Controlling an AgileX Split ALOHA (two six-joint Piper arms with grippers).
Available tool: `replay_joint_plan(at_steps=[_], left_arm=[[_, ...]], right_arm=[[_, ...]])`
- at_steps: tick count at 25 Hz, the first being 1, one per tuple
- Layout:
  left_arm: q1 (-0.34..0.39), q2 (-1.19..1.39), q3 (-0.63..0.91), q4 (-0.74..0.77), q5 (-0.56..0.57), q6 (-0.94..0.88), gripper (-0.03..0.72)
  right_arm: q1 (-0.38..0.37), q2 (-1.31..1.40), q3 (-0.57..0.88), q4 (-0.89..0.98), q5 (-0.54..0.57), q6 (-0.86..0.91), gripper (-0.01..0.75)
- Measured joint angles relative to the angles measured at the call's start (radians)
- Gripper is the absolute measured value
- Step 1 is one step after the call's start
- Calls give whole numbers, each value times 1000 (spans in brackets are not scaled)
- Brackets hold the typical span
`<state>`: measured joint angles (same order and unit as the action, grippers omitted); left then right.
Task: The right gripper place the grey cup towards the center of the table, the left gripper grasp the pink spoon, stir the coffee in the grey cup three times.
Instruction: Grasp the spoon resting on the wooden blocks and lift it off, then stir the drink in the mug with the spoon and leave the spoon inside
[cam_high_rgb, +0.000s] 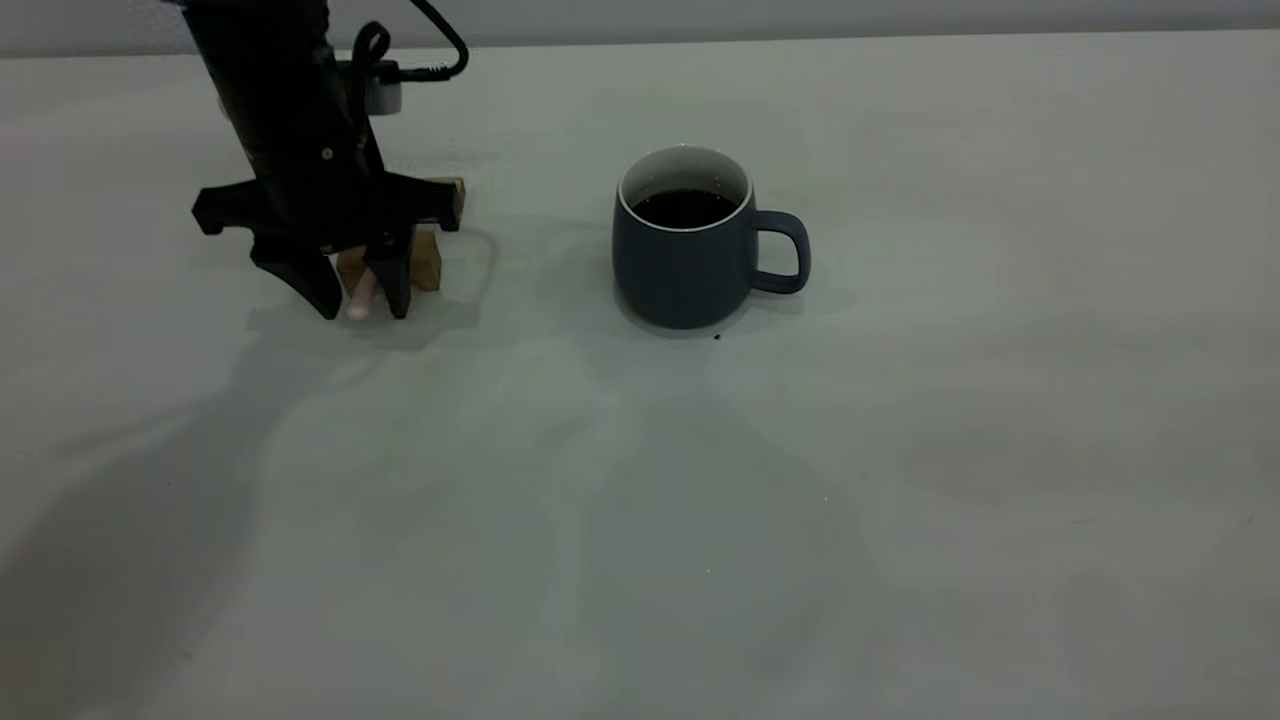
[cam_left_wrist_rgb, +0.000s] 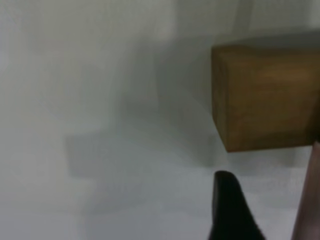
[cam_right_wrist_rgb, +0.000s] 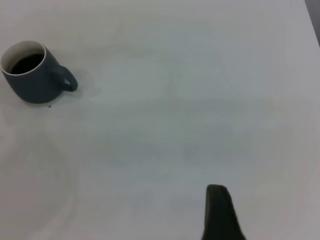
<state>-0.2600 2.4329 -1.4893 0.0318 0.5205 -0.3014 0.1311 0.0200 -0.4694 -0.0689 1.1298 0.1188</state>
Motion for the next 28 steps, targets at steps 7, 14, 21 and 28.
replay_joint_plan(at_steps=[7, 14, 21, 28], left_arm=[[0, 0, -3, 0, -7, -29, 127], [-9, -82, -48, -98, 140, -30, 130], [-16, -224, -94, -490, 250, -59, 130], [-17, -259, -94, -1099, 378, -226, 130]], right_arm=[[0, 0, 0, 0, 0, 1, 524], [0, 0, 0, 0, 0, 1, 524], [0, 0, 0, 0, 0, 1, 524], [0, 0, 0, 0, 0, 1, 524]])
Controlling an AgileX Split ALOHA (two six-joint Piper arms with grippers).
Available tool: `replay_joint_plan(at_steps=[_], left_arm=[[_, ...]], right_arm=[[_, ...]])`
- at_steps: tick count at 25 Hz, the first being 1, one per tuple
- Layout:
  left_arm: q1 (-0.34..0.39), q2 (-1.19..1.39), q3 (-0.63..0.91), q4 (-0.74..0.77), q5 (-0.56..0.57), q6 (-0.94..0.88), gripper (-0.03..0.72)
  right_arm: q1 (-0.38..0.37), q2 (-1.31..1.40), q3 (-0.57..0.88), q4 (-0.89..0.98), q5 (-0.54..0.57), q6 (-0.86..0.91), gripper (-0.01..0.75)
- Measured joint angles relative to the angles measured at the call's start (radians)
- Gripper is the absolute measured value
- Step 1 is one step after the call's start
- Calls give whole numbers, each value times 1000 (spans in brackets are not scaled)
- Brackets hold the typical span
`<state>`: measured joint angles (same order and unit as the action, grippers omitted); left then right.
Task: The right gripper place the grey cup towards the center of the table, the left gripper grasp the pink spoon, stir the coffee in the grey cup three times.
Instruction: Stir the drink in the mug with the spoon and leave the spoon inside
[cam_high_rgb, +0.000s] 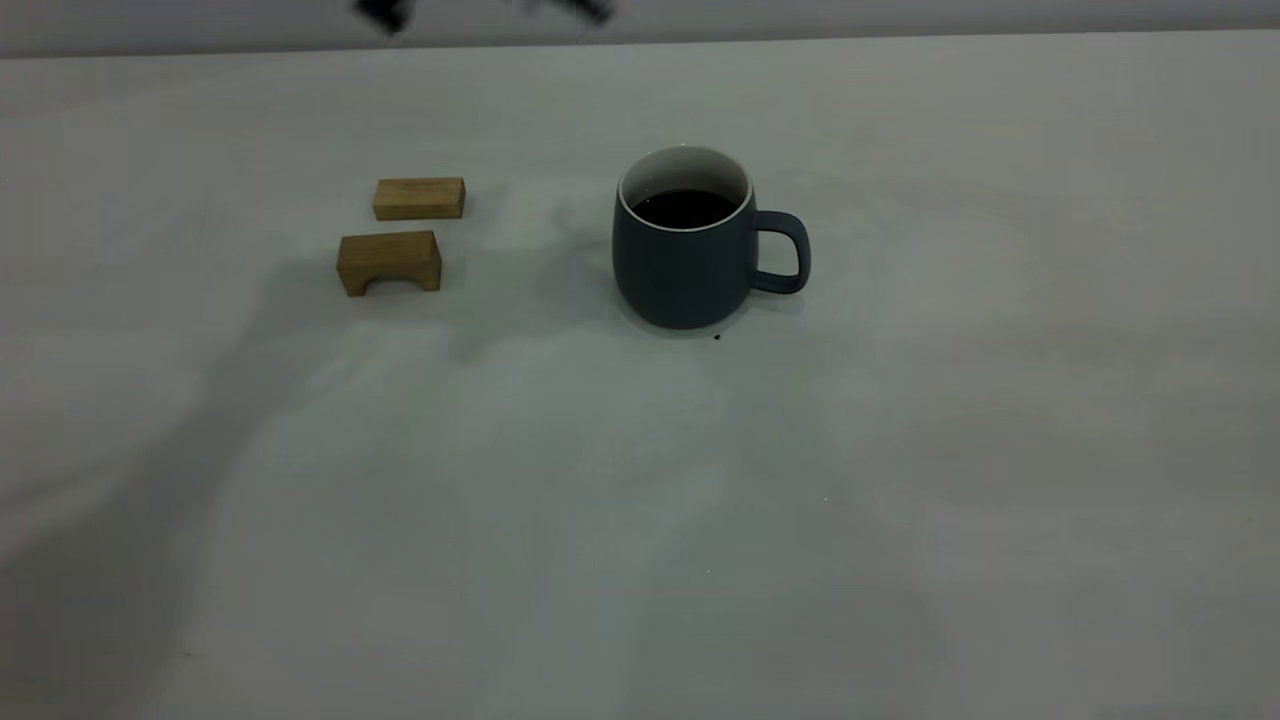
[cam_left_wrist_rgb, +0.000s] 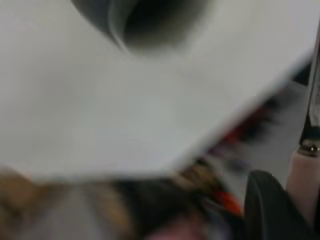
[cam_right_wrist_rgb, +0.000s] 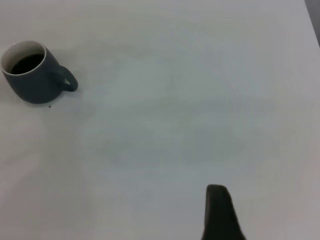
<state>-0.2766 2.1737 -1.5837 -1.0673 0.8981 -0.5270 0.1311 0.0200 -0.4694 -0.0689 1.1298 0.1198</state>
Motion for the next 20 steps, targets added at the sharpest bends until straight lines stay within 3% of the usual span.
replay_joint_plan(at_steps=[3, 7, 15, 20], left_arm=[[-2, 10, 0, -230, 67, -115, 130], [-3, 29, 0, -384, 65, -223, 130], [-3, 97, 0, -450, -6, -569, 130], [-3, 155, 0, -477, -32, -614, 130]], right_arm=[[0, 0, 0, 0, 0, 0, 524], [0, 0, 0, 0, 0, 0, 524], [0, -1, 0, 0, 0, 0, 524], [0, -1, 0, 0, 0, 0, 524]])
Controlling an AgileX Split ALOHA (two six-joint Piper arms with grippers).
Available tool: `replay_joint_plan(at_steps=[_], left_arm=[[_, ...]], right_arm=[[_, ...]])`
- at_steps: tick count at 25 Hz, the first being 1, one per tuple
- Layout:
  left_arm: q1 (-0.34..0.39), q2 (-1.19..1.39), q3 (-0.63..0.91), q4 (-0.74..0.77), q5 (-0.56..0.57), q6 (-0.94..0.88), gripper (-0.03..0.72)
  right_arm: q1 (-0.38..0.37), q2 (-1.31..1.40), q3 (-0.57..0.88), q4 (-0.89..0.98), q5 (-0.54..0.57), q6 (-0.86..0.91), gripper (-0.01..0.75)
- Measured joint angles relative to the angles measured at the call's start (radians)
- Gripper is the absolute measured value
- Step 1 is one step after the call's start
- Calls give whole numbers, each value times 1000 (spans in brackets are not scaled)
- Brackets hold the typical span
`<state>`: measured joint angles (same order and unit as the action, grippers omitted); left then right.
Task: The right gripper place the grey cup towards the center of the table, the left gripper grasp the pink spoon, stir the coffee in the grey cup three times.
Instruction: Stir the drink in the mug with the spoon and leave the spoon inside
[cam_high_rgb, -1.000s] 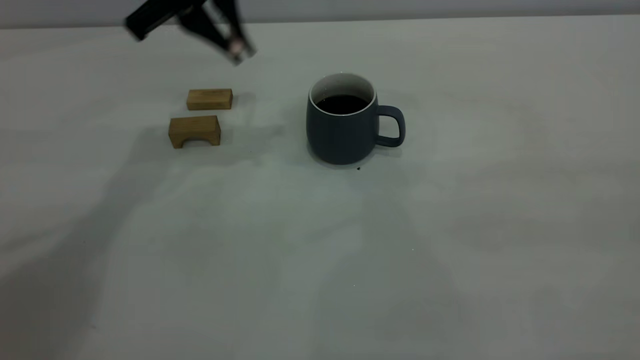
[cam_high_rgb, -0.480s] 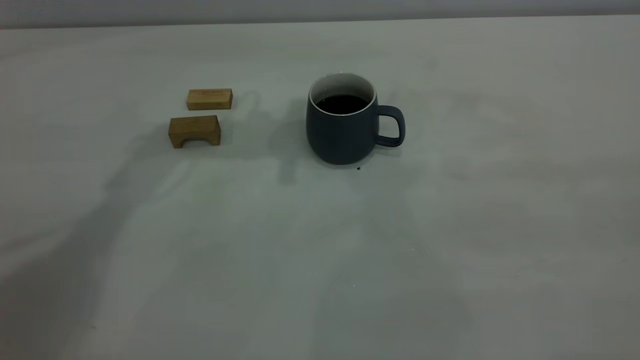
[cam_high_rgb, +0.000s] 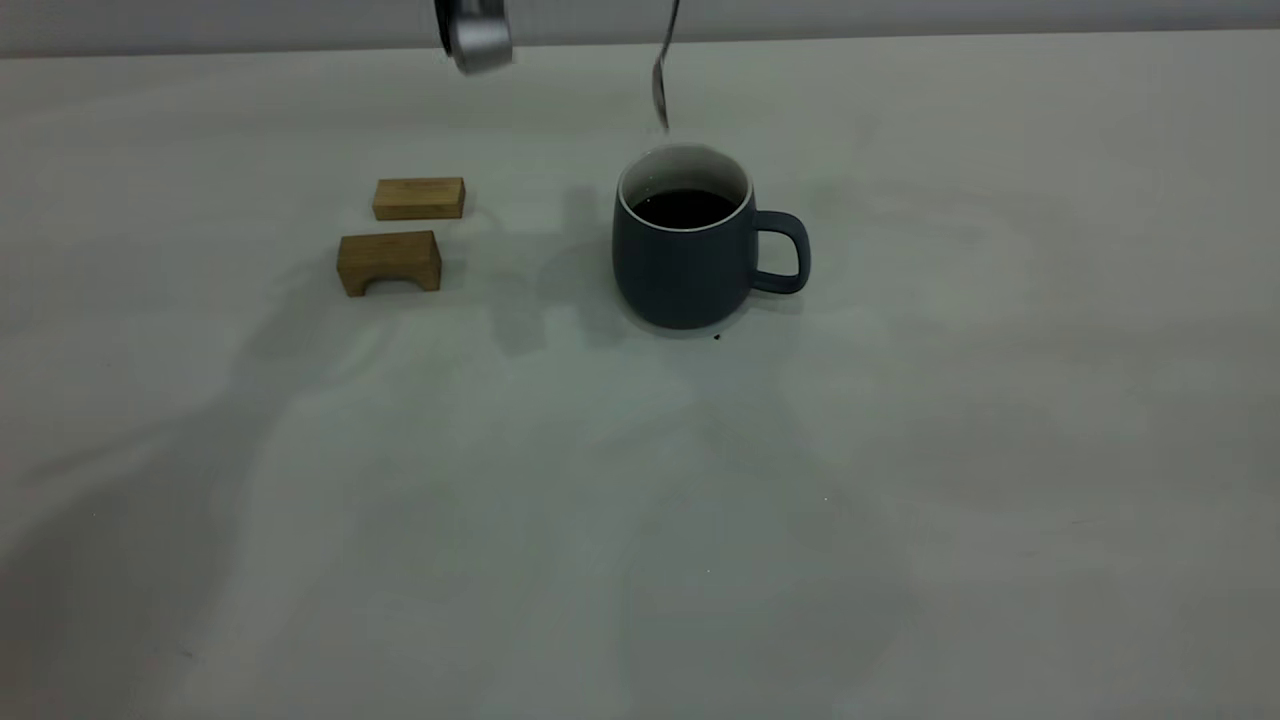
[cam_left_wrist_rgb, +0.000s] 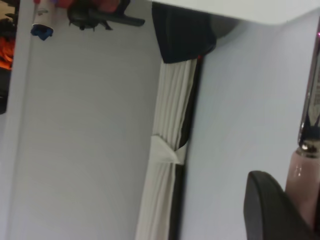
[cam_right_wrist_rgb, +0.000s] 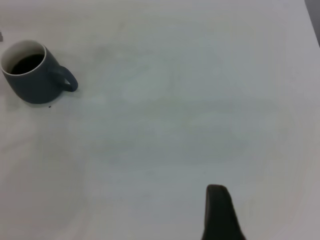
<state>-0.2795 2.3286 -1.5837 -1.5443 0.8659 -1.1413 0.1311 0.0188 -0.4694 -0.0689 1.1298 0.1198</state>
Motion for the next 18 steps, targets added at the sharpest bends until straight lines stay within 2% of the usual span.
replay_joint_plan(at_steps=[5, 10, 18], left_arm=[[0, 81, 0, -77, -9, 28, 130], [0, 152, 0, -161, -18, 191, 130], [-7, 211, 0, -166, 34, 260, 130]], right_arm=[[0, 0, 0, 0, 0, 0, 524], [0, 0, 0, 0, 0, 0, 524], [0, 0, 0, 0, 0, 0, 524]])
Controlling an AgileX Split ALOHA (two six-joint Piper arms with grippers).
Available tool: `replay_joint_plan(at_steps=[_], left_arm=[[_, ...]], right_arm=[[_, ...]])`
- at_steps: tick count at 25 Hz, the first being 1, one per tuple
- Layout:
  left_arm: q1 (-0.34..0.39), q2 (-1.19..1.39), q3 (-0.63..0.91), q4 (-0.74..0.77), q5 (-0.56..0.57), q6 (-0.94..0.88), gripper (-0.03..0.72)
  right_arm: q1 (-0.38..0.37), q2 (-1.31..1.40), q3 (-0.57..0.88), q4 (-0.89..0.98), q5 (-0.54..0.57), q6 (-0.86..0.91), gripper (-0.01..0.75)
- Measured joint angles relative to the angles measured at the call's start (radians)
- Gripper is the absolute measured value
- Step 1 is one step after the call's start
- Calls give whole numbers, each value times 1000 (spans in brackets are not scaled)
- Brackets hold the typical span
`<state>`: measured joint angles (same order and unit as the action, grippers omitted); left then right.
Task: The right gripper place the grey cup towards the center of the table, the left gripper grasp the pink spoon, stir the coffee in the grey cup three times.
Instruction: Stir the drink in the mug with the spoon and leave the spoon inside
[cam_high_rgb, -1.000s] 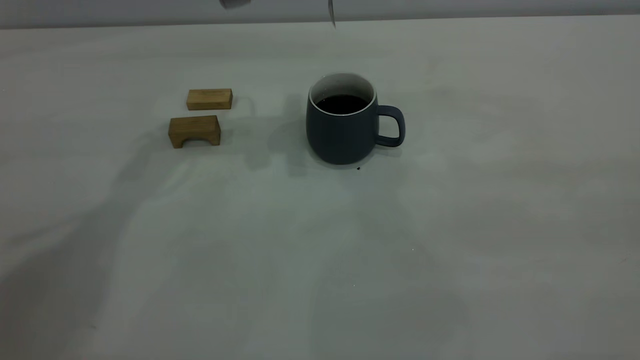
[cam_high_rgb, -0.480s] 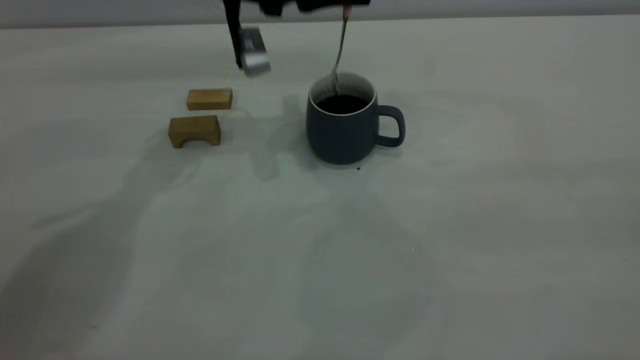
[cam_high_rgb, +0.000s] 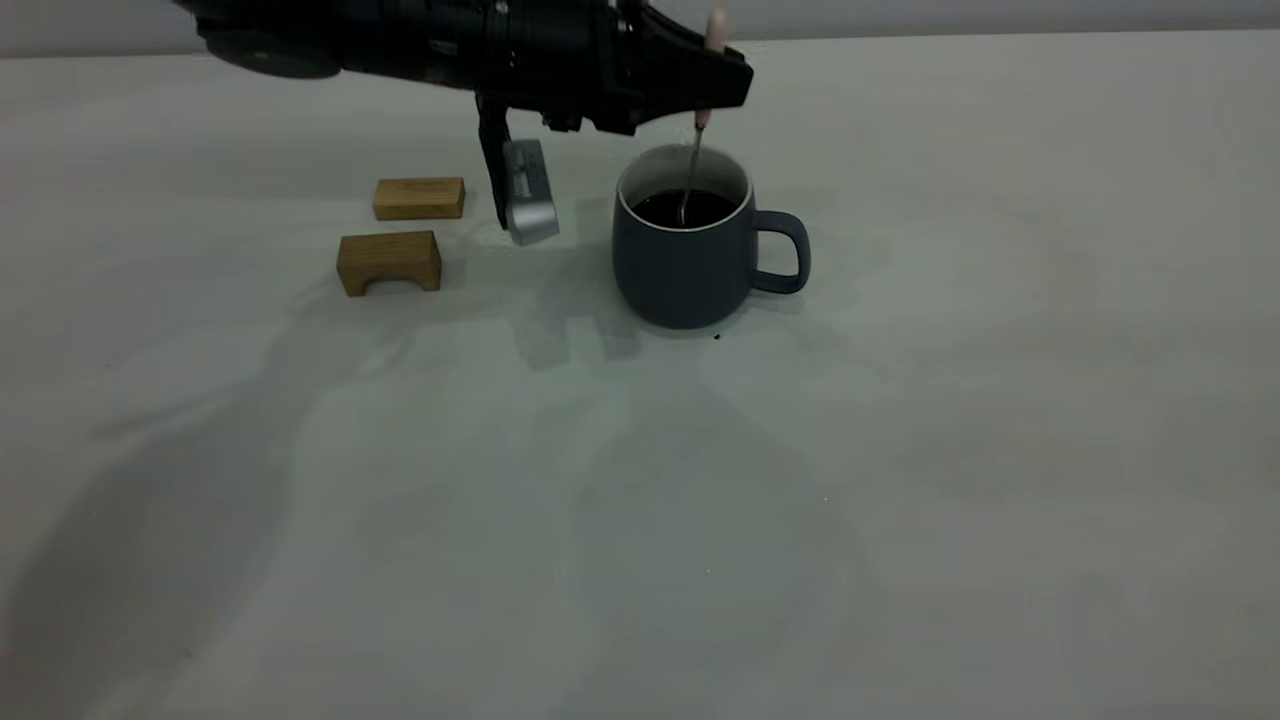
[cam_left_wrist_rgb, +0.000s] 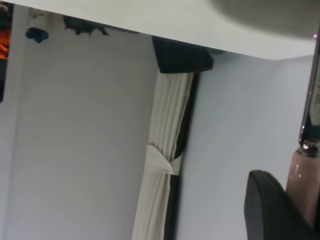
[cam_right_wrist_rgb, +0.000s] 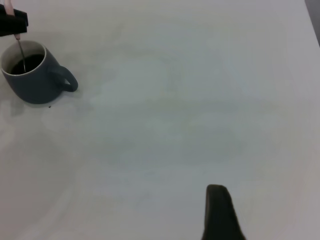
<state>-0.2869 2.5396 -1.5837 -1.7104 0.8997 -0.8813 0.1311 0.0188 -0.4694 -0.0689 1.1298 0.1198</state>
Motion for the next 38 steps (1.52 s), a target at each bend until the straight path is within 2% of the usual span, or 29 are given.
replay_joint_plan(at_steps=[10, 18, 24, 31, 38], left_arm=[[25, 9, -12, -10, -82, 2, 130], [-39, 68, -110, -19, -108, 3, 130], [-52, 71, -110, 36, 0, 3, 130], [2, 71, -110, 172, 41, -37, 130], [5, 71, -110, 47, -60, -41, 130]], right_arm=[[0, 0, 0, 0, 0, 0, 524], [0, 0, 0, 0, 0, 0, 524], [0, 0, 0, 1, 0, 0, 524], [0, 0, 0, 1, 0, 0, 524], [0, 0, 0, 1, 0, 0, 524]])
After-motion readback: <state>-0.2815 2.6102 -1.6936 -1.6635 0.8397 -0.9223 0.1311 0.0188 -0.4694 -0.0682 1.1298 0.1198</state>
